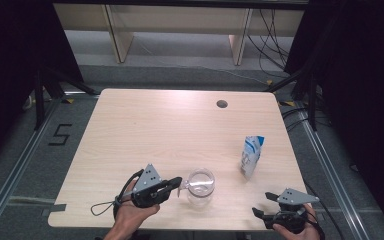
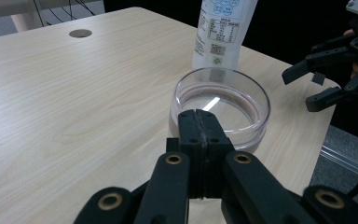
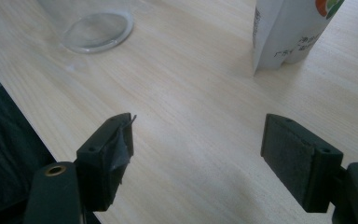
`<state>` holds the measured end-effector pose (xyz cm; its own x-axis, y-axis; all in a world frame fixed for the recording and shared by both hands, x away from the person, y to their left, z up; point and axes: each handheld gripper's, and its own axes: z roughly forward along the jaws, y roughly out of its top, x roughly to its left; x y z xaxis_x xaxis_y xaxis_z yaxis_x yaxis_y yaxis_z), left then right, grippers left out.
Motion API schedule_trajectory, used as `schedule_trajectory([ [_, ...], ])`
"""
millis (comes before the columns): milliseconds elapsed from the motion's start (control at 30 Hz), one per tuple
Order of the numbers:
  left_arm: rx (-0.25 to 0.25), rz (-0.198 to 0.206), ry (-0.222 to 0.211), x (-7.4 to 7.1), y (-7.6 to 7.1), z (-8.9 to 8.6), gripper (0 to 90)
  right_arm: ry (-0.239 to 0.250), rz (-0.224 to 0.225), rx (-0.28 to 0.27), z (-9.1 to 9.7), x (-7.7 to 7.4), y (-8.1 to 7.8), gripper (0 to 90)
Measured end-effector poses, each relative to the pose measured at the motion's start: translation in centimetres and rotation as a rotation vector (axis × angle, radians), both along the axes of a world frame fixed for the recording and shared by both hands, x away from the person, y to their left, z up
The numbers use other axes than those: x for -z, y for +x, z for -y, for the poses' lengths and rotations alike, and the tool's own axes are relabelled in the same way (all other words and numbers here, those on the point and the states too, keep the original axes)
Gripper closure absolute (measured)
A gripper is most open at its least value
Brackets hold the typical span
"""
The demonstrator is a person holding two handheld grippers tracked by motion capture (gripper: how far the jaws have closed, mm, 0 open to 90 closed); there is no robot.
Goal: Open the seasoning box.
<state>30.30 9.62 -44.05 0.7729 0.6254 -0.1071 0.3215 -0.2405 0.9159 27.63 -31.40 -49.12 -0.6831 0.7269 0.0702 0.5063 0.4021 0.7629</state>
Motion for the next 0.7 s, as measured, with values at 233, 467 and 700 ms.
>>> schedule_trajectory([
  [233,-0.008,-0.004,0.004,0.32,0.2,0.13,89.3,-0.013,0.015,0.004,-0.08,-0.01,-0.05,26.0],
  [467,-0.01,-0.002,-0.005,0.32,0.4,-0.04,89.3,-0.012,0.002,0.009,-0.21,-0.02,0.04,26.1],
  [700,0.008,0.004,-0.015,0.51,0.64,0.44,89.3,-0.012,0.006,-0.002,-0.43,-0.06,-0.01,26.8],
])
